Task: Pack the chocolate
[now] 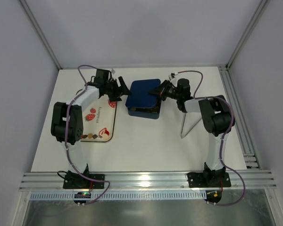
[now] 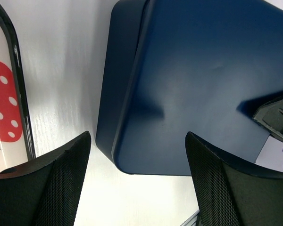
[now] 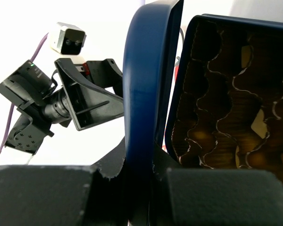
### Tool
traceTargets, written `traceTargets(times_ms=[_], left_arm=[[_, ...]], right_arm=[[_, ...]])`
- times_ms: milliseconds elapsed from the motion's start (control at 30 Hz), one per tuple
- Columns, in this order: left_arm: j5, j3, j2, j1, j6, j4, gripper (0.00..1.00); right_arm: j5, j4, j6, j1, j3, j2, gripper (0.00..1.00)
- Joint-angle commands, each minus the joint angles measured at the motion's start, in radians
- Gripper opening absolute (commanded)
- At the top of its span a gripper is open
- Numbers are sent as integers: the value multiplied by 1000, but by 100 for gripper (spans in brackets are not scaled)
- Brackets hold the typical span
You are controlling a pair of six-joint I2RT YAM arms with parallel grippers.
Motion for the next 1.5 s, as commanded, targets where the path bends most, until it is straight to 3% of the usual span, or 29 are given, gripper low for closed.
traceTargets(times_ms=[0,633,1100,1467], left_arm=[[27,45,20,-17,27,44,79],[14,80,74,-49,22,31,77],[-6,140,128,-81,56,-21,76],[-32,175,167,-112,60,-42,76]], right_arm=[[-37,119,28,-12,-7,8,4],[-88,208,91,-59,-80,48,5],[-94,255,107,-93,-137,43,27],[-113,293,107,-156,-220,8,32]])
